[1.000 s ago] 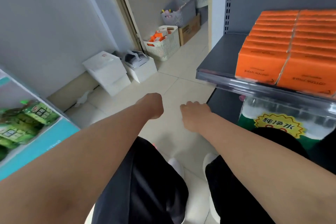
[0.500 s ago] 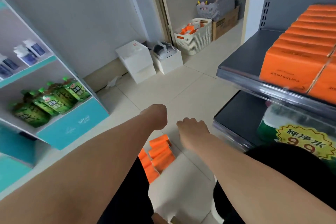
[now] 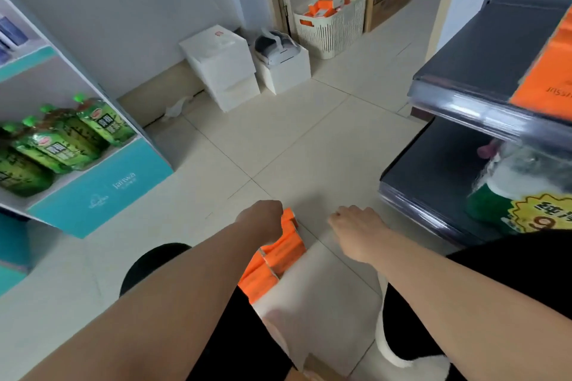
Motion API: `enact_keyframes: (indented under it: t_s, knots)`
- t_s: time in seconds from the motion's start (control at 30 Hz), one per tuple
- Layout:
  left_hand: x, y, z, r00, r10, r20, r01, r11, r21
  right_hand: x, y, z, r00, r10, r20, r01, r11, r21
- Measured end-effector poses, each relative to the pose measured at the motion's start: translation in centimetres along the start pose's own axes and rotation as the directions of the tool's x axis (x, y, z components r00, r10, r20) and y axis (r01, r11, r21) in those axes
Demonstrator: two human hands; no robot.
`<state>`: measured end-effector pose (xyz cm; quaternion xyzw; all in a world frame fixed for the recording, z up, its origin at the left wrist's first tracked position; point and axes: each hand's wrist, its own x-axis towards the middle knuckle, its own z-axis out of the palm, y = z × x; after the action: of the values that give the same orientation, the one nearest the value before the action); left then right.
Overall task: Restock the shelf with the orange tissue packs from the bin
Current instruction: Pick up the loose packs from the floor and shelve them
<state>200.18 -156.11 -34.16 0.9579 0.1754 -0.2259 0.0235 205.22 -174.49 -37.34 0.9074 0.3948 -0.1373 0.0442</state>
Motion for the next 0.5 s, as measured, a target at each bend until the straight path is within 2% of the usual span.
enact_keyframes:
  t_s: [0.3, 0.4, 0.5]
  knots:
    - [6.1, -5.7, 5.3, 0.977, -0.212, 0.026, 0.211, 0.946, -0.247, 7.3, -2.2, 3.9, 0.994, -0.06, 0.089, 0.06, 0.998, 0.006]
    - [8.2, -6.0, 6.1, 0.971, -0.23, 0.06, 0.237, 0.926, -0.295, 9.5, -3.5, 5.2, 0.986, -0.055, 0.159, 0.045, 0.997, 0.067]
    - [9.3, -6.6, 7.5, 0.965, -0.24, 0.105, 0.261, 0.918, -0.297, 11.6, -5.1, 7.3, 0.98, -0.111, 0.164, 0.096, 0.99, 0.099]
